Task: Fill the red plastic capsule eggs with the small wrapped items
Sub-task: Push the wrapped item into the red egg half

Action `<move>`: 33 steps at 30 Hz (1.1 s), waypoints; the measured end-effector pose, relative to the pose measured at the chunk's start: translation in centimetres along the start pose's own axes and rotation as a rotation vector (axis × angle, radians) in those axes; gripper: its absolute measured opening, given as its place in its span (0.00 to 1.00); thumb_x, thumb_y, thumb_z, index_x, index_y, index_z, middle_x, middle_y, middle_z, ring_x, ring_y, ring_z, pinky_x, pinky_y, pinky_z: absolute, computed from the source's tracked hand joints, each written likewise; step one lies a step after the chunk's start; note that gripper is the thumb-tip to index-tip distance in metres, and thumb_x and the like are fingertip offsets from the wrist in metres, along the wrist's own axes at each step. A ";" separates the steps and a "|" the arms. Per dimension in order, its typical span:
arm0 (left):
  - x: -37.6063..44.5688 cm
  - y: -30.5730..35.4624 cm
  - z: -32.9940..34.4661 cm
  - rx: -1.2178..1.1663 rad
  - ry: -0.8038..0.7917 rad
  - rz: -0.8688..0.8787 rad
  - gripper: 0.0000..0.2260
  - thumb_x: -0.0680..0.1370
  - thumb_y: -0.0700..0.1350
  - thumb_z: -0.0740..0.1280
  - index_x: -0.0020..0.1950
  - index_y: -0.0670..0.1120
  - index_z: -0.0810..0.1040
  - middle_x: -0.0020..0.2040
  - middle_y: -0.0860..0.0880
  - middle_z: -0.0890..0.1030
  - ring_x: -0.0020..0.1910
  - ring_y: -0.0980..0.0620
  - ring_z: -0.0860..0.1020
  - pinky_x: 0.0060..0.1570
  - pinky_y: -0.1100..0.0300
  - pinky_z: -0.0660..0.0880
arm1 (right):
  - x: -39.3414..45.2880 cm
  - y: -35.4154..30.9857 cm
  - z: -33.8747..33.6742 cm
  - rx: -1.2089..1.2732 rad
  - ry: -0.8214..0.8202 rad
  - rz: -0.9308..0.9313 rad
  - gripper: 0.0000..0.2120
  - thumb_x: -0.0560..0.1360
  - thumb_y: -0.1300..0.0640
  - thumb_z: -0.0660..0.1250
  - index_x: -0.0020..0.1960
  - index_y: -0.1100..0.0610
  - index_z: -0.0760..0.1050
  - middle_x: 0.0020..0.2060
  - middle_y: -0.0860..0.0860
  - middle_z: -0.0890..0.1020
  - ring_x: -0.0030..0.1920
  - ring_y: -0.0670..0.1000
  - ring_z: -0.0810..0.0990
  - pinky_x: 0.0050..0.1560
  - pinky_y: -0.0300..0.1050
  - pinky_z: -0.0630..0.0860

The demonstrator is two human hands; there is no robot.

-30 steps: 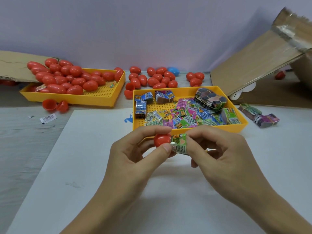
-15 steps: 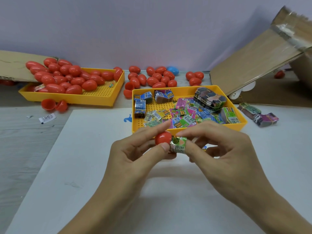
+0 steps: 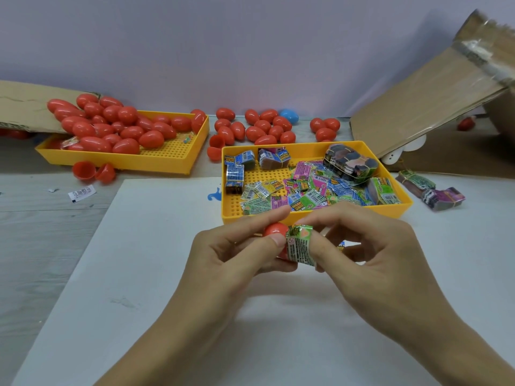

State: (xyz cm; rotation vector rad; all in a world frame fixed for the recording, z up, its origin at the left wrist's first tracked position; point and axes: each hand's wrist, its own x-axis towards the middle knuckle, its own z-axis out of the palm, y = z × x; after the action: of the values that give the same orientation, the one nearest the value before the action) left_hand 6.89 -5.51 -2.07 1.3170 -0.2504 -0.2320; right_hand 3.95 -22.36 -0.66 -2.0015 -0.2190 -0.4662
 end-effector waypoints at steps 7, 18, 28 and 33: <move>0.3 0.3 0.1 -0.094 -0.011 -0.061 0.13 0.71 0.40 0.68 0.51 0.48 0.88 0.51 0.43 0.86 0.44 0.48 0.85 0.39 0.60 0.81 | 0.0 0.4 -0.2 -0.008 -0.025 0.004 0.15 0.72 0.60 0.66 0.50 0.42 0.82 0.44 0.41 0.82 0.41 0.51 0.81 0.34 0.50 0.80; 0.2 0.0 -0.1 0.011 0.017 0.012 0.16 0.71 0.39 0.68 0.55 0.51 0.87 0.50 0.43 0.83 0.41 0.49 0.84 0.42 0.60 0.80 | 0.1 0.3 -0.1 -0.004 -0.005 -0.057 0.10 0.72 0.57 0.69 0.49 0.44 0.84 0.38 0.45 0.80 0.37 0.52 0.80 0.26 0.53 0.74; 0.1 -0.2 -0.1 0.063 0.003 0.051 0.16 0.71 0.40 0.69 0.56 0.51 0.86 0.47 0.44 0.81 0.41 0.51 0.83 0.43 0.61 0.80 | 0.2 0.4 -0.2 -0.069 -0.045 -0.063 0.13 0.71 0.61 0.69 0.50 0.46 0.85 0.40 0.41 0.80 0.38 0.49 0.80 0.31 0.31 0.69; 0.1 -0.3 0.0 0.133 0.016 0.097 0.16 0.72 0.42 0.71 0.57 0.54 0.85 0.44 0.50 0.82 0.41 0.50 0.84 0.44 0.59 0.81 | 0.3 0.1 -0.2 -0.058 -0.057 -0.039 0.12 0.72 0.58 0.69 0.51 0.45 0.85 0.41 0.40 0.81 0.38 0.50 0.80 0.30 0.34 0.71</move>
State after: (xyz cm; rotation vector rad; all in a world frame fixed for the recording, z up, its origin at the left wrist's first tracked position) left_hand 6.96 -5.59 -2.36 1.4338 -0.3200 -0.1248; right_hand 4.20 -22.65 -0.54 -2.0726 -0.2837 -0.4449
